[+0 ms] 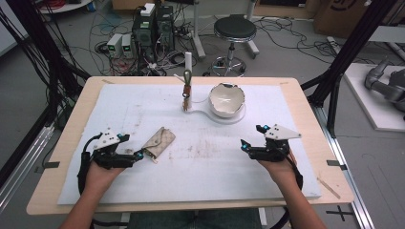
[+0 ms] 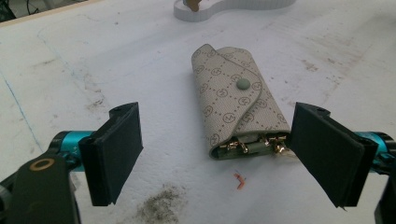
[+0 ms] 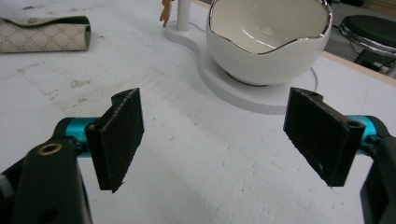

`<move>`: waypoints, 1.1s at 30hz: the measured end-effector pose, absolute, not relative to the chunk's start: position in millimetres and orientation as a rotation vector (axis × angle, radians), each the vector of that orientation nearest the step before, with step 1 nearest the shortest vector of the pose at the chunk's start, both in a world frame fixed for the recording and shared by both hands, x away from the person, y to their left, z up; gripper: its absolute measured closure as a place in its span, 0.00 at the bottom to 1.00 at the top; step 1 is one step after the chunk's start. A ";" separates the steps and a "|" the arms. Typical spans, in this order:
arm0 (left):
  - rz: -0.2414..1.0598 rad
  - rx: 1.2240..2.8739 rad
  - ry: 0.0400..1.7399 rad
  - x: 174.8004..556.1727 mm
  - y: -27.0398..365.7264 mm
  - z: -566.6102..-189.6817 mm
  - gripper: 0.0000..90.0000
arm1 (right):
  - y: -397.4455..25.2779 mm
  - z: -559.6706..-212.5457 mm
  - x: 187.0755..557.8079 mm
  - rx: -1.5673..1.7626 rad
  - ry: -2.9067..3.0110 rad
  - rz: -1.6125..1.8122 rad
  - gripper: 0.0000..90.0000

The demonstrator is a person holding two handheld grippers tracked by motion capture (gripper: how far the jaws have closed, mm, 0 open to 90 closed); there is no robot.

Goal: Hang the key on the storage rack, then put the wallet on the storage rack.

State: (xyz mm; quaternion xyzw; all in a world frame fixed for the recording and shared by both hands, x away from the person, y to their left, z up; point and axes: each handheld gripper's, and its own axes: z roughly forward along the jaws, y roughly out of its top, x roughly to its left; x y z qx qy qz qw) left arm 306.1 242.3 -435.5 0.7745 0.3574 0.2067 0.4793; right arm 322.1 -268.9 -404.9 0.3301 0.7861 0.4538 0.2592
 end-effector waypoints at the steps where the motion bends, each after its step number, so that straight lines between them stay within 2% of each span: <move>1: 0.507 1.887 0.875 305.8 243.0 -435.2 0.19 | -269.2 -405.6 321.9 0.900 2.127 1.233 0.23; 19: 0.501 1.889 0.868 306.8 238.7 -435.3 0.19 | -277.3 -410.7 322.7 0.907 2.121 1.230 0.22; 33: 0.466 1.904 0.840 311.3 217.7 -434.5 0.19 | -281.0 -412.9 319.1 0.918 2.129 1.201 0.22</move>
